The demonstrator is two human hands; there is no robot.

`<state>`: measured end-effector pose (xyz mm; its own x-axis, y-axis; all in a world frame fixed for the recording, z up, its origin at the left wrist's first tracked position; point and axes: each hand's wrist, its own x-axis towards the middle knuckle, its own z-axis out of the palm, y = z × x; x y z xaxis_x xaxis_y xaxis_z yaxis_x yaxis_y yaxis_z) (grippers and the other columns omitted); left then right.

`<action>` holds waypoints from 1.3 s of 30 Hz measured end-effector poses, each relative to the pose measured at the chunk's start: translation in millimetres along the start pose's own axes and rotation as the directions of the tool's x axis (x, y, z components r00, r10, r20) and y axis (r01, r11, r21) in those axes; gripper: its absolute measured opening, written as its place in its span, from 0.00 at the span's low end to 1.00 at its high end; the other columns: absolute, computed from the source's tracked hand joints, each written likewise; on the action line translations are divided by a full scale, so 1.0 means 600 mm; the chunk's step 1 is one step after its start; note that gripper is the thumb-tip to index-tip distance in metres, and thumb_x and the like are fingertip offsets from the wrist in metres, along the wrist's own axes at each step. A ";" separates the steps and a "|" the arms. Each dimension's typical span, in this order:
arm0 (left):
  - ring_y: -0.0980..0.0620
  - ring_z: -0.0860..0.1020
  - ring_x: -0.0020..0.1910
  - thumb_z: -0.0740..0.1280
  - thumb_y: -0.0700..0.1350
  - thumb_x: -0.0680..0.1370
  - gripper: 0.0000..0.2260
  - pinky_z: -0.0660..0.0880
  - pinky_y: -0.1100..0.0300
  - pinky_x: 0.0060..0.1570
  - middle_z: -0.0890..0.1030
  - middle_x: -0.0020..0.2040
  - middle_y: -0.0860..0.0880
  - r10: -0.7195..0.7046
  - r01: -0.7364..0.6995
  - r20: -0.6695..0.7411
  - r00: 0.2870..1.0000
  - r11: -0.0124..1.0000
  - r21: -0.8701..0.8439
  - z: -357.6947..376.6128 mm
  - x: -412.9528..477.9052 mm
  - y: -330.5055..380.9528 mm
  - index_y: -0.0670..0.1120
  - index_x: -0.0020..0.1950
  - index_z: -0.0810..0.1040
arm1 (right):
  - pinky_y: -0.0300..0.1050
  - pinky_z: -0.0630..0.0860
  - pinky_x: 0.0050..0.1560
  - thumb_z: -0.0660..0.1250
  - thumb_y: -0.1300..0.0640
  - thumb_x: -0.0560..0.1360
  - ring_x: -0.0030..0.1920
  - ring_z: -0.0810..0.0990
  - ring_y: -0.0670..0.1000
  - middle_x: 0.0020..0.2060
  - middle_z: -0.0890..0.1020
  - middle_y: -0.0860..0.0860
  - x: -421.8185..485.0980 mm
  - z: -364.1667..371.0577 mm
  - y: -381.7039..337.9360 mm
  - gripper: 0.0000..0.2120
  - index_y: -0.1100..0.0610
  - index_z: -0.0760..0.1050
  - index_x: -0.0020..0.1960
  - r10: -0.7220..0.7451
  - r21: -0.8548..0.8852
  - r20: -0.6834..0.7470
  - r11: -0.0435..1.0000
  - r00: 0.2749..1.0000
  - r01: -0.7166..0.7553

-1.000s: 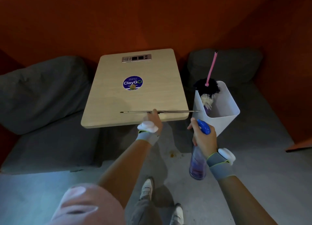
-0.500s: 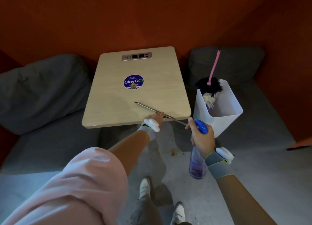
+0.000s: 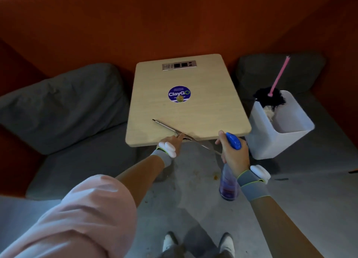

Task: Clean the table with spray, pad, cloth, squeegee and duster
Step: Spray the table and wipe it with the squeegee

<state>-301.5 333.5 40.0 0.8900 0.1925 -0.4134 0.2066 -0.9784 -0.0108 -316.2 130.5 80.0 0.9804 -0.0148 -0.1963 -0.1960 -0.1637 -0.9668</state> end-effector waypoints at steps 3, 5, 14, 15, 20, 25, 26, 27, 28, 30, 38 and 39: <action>0.52 0.77 0.39 0.60 0.37 0.76 0.24 0.67 0.65 0.33 0.77 0.43 0.49 -0.031 0.031 0.013 0.999 0.999 0.023 0.012 -0.020 -0.089 0.53 0.69 0.62 | 0.45 0.67 0.31 0.66 0.46 0.77 0.22 0.65 0.50 0.17 0.68 0.46 -0.029 0.071 -0.001 0.19 0.53 0.76 0.31 0.009 0.020 0.032 1.000 0.999 -0.010; 0.47 0.79 0.52 0.60 0.38 0.78 0.25 0.69 0.59 0.41 0.78 0.55 0.47 -0.083 0.083 0.013 0.996 0.996 0.012 0.022 -0.033 -0.137 0.54 0.72 0.60 | 0.44 0.66 0.30 0.66 0.45 0.77 0.22 0.64 0.51 0.16 0.67 0.46 -0.047 0.112 0.003 0.19 0.54 0.77 0.32 0.008 0.017 0.054 1.000 0.999 -0.009; 0.43 0.75 0.61 0.58 0.40 0.79 0.22 0.72 0.52 0.50 0.74 0.65 0.45 -0.139 0.145 0.140 0.980 0.989 -0.035 0.062 -0.111 -0.235 0.50 0.73 0.61 | 0.42 0.64 0.30 0.67 0.47 0.77 0.20 0.64 0.47 0.16 0.67 0.45 -0.108 0.221 0.012 0.18 0.54 0.77 0.31 -0.005 0.041 0.122 0.999 0.993 0.000; 0.43 0.75 0.62 0.58 0.40 0.80 0.20 0.72 0.53 0.50 0.74 0.66 0.45 -0.136 0.147 0.174 0.975 0.988 -0.050 0.082 -0.124 -0.234 0.48 0.72 0.64 | 0.42 0.64 0.30 0.67 0.46 0.77 0.20 0.64 0.48 0.16 0.66 0.46 -0.112 0.224 0.013 0.19 0.54 0.77 0.31 -0.009 0.043 0.128 0.999 0.992 0.004; 0.43 0.76 0.61 0.59 0.57 0.77 0.19 0.71 0.51 0.52 0.75 0.64 0.51 -0.261 0.303 0.182 0.948 0.915 -0.266 0.145 -0.165 -0.215 0.61 0.68 0.65 | 0.45 0.65 0.33 0.68 0.46 0.76 0.21 0.65 0.47 0.17 0.68 0.44 -0.104 0.215 0.016 0.18 0.52 0.78 0.29 -0.045 0.013 0.109 0.999 0.993 0.044; 0.42 0.78 0.56 0.50 0.64 0.68 0.27 0.76 0.49 0.54 0.78 0.61 0.48 -0.196 0.274 0.227 0.954 0.876 -0.397 0.158 -0.157 -0.194 0.61 0.67 0.65 | 0.47 0.67 0.38 0.68 0.48 0.77 0.23 0.68 0.44 0.17 0.70 0.42 -0.098 0.185 0.013 0.19 0.51 0.77 0.29 -0.053 -0.024 0.082 0.998 0.995 0.055; 0.42 0.78 0.57 0.51 0.63 0.70 0.26 0.75 0.51 0.54 0.77 0.62 0.49 -0.198 0.281 0.242 0.950 0.881 -0.381 0.157 -0.152 -0.188 0.61 0.68 0.64 | 0.47 0.68 0.38 0.67 0.47 0.77 0.24 0.68 0.45 0.17 0.70 0.42 -0.095 0.174 0.012 0.18 0.52 0.77 0.29 -0.046 -0.021 0.072 0.999 0.996 0.048; 0.43 0.78 0.58 0.52 0.62 0.73 0.24 0.75 0.53 0.53 0.76 0.62 0.49 -0.203 0.283 0.243 0.949 0.888 -0.363 0.155 -0.151 -0.182 0.60 0.69 0.64 | 0.48 0.68 0.37 0.67 0.47 0.77 0.24 0.67 0.47 0.17 0.69 0.43 -0.093 0.166 0.011 0.18 0.52 0.77 0.30 -0.039 -0.016 0.072 0.999 0.997 0.040; 0.43 0.78 0.58 0.54 0.61 0.76 0.22 0.74 0.54 0.51 0.76 0.62 0.49 -0.214 0.287 0.230 0.949 0.888 -0.360 0.153 -0.150 -0.176 0.60 0.69 0.65 | 0.47 0.68 0.36 0.67 0.47 0.77 0.24 0.67 0.48 0.17 0.68 0.44 -0.089 0.159 0.011 0.18 0.53 0.77 0.30 -0.036 -0.013 0.070 0.999 0.997 0.037; 0.42 0.78 0.58 0.55 0.57 0.78 0.19 0.74 0.54 0.52 0.76 0.61 0.48 -0.209 0.273 0.205 0.956 0.888 -0.368 0.152 -0.148 -0.158 0.58 0.69 0.65 | 0.46 0.67 0.33 0.68 0.47 0.76 0.23 0.66 0.50 0.17 0.67 0.45 -0.083 0.141 0.009 0.18 0.53 0.77 0.30 -0.029 -0.020 0.066 0.999 0.997 0.030; 0.42 0.77 0.59 0.55 0.57 0.74 0.22 0.74 0.48 0.57 0.76 0.63 0.49 -0.176 0.262 0.251 0.952 0.893 -0.367 0.145 -0.126 -0.085 0.61 0.68 0.64 | 0.43 0.67 0.29 0.67 0.46 0.76 0.21 0.65 0.50 0.17 0.65 0.46 -0.047 0.072 -0.009 0.19 0.54 0.76 0.30 -0.010 -0.034 0.094 0.999 0.996 0.013; 0.41 0.77 0.59 0.56 0.56 0.75 0.21 0.74 0.48 0.57 0.76 0.63 0.48 -0.169 0.246 0.235 0.957 0.901 -0.358 0.132 -0.128 -0.071 0.61 0.69 0.64 | 0.44 0.67 0.29 0.67 0.46 0.76 0.21 0.65 0.50 0.17 0.65 0.46 -0.041 0.063 -0.011 0.19 0.54 0.76 0.30 -0.007 -0.033 0.096 0.999 0.995 0.011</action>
<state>-410.9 354.4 0.0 0.7217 0.3314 -0.6078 0.5507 -0.8068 0.2141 -340.0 169.1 85.0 0.9756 0.0813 -0.2040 -0.1850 -0.1961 -0.9630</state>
